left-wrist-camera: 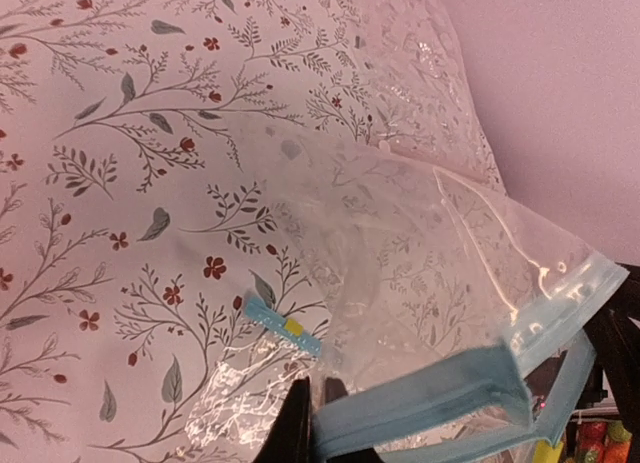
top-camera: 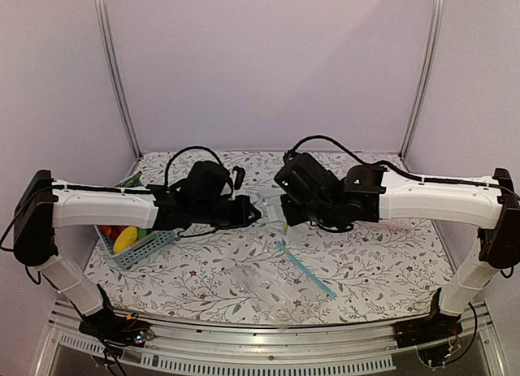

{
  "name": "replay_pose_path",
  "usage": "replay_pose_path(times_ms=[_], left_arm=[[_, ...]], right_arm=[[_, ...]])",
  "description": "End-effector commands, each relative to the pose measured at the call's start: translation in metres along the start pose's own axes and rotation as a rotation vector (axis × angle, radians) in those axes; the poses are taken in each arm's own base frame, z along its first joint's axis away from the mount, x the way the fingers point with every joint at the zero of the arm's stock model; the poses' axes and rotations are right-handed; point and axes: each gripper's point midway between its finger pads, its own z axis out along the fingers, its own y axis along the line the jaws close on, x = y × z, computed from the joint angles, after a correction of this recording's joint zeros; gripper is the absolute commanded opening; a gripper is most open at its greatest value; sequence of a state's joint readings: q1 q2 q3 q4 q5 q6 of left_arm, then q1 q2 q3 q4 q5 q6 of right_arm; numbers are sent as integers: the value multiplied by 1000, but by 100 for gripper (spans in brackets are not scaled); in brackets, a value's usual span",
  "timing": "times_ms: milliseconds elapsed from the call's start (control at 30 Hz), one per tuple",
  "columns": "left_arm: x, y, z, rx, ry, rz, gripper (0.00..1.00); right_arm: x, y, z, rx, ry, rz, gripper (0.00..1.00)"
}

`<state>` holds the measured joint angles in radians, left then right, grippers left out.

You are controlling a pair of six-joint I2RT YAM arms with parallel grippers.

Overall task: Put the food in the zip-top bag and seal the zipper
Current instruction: Open the zipper food storage bag at the center of the board.

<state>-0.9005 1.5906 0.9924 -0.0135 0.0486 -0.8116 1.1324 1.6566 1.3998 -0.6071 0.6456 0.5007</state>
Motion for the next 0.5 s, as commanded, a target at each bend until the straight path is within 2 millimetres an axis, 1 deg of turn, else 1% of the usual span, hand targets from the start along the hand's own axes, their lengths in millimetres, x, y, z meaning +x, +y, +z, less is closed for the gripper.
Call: replay_pose_path(times_ms=[0, 100, 233, 333, 400, 467], left_arm=[[4, 16, 4, -120, 11, 58, 6], [3, 16, 9, -136, 8, 73, 7], [2, 12, 18, -154, 4, 103, 7], [1, 5, 26, -128, 7, 105, 7], [-3, -3, 28, -95, -10, 98, 8], [-5, -8, 27, -72, -22, 98, 11]], right_arm=[[-10, -6, -6, 35, -29, 36, 0], [-10, -1, -6, 6, -28, 48, 0], [-4, 15, -3, -72, -8, 65, 0], [0, 26, 2, -121, 7, 81, 0], [6, 32, 7, -131, 27, 80, 0], [11, 34, 13, -127, 44, 81, 0]])
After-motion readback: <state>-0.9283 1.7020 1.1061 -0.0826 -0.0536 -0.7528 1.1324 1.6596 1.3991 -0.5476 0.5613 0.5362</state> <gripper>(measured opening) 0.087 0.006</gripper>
